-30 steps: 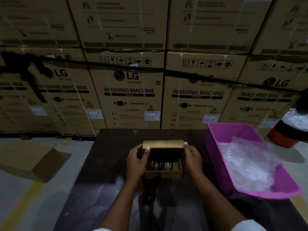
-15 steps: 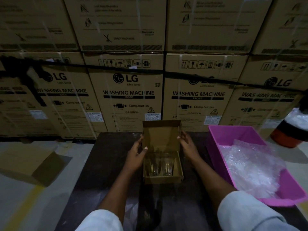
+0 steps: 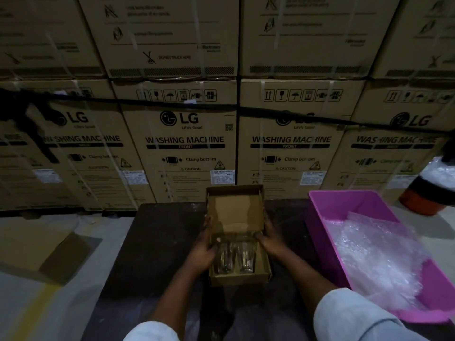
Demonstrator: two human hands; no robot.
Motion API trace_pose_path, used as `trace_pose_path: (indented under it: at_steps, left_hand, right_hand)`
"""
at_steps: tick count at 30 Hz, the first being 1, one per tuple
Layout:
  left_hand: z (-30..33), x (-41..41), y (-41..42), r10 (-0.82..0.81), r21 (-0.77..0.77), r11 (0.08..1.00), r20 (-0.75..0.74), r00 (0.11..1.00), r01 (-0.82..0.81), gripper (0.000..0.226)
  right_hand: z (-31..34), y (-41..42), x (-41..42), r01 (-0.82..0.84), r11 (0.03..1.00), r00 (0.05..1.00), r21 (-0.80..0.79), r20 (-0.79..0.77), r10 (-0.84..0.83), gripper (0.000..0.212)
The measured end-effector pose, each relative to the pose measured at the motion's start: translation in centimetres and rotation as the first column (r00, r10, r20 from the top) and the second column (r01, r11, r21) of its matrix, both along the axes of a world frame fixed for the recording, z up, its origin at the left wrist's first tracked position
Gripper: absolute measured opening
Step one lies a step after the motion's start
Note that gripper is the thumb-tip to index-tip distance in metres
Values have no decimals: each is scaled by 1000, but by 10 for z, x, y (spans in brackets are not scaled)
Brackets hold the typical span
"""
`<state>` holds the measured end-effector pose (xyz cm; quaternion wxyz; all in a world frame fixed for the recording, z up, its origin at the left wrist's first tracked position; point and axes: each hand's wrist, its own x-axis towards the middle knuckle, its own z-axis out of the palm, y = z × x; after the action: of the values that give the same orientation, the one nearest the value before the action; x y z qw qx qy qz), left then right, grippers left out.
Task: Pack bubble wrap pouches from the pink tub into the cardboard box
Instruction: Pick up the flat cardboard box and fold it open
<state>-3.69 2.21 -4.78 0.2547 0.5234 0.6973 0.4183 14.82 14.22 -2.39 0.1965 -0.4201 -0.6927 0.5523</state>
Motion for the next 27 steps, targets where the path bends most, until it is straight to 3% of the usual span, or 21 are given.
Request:
trace_pose_path:
  at_steps: [8, 12, 17, 21, 24, 27]
  left_hand:
    - [3, -5, 22, 71, -117, 991, 75, 995, -62, 70]
    - [-8, 1, 25, 107, -250, 961, -44, 993, -114, 79]
    - [-13, 10, 23, 112, -283, 948, -122, 986, -142, 89]
    - [-27, 11, 19, 20, -377, 913, -335, 942, -154, 100]
    - [-26, 10, 22, -19, -425, 893, -360, 933, -146, 94]
    - [-24, 8, 24, -43, -447, 881, -395, 918, -151, 97]
  right_hand:
    - [-10, 7, -11, 11, 994, 993, 105, 117, -23, 70]
    - [-33, 7, -13, -29, 981, 980, 190, 198, -9, 71]
    - [-39, 22, -23, -12, 974, 945, 227, 320, -62, 66]
    - [-43, 30, -23, -76, 970, 930, 229, 367, -14, 83]
    - [-45, 24, -24, -85, 962, 920, 261, 392, -25, 100]
    - [-41, 13, -20, -60, 905, 885, 421, 441, -146, 100]
